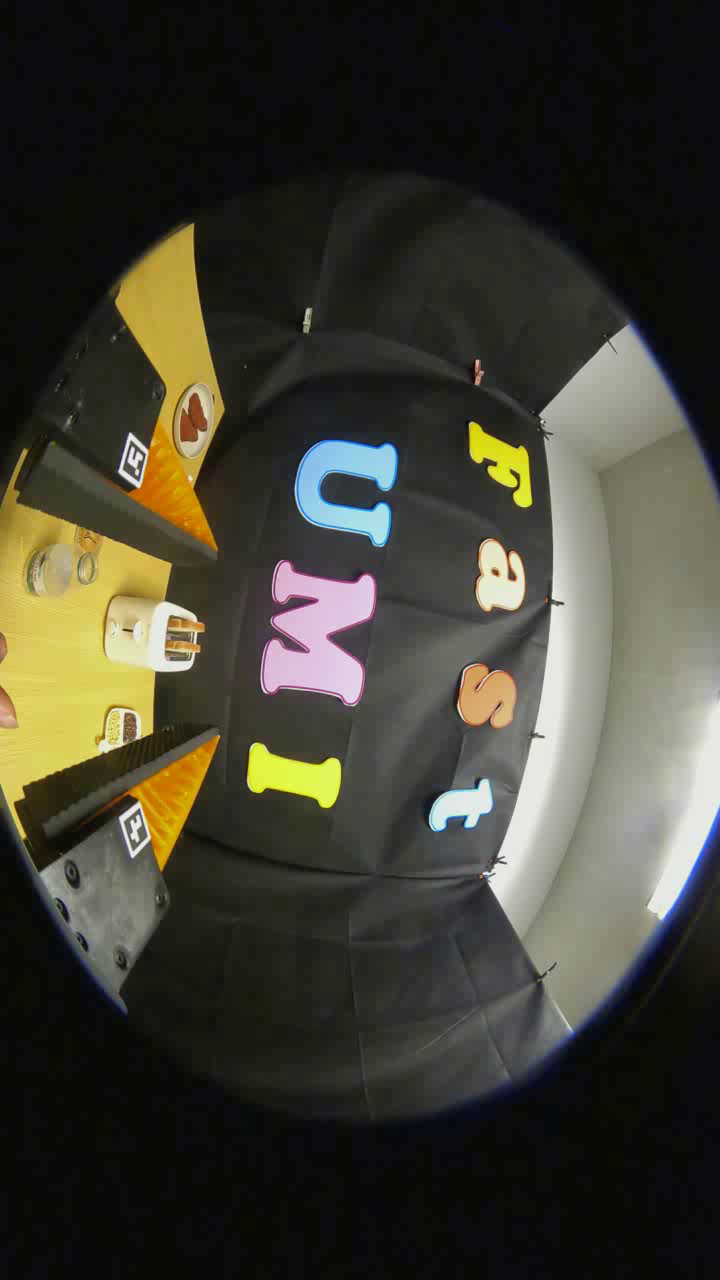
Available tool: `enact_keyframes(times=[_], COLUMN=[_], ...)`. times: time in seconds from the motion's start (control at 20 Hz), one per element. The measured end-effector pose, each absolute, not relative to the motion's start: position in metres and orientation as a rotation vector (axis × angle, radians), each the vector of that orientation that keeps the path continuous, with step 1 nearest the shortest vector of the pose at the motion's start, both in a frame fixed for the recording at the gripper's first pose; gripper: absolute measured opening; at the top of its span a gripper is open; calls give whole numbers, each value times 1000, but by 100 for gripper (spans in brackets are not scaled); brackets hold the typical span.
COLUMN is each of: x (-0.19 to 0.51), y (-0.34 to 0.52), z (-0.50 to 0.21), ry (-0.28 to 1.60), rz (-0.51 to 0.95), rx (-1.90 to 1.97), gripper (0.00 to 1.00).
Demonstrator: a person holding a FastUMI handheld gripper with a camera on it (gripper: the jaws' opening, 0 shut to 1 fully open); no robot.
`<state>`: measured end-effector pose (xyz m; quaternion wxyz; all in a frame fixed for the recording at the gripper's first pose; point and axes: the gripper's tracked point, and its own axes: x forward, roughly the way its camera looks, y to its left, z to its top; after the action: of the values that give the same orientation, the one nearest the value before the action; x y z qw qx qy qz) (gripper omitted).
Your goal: Take the bottle from table, then pour the juice into the cup, finally place the bottle on the coaster
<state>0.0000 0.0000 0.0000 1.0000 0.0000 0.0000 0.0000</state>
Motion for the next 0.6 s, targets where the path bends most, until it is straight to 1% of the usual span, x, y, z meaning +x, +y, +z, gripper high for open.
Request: enact_keyframes(times=[0.25,0.6], x=[-2,-9], y=[18,28], z=[3,18], ry=[0,-38], rz=[41,48], rx=[-5,4], gripper=[97,97])
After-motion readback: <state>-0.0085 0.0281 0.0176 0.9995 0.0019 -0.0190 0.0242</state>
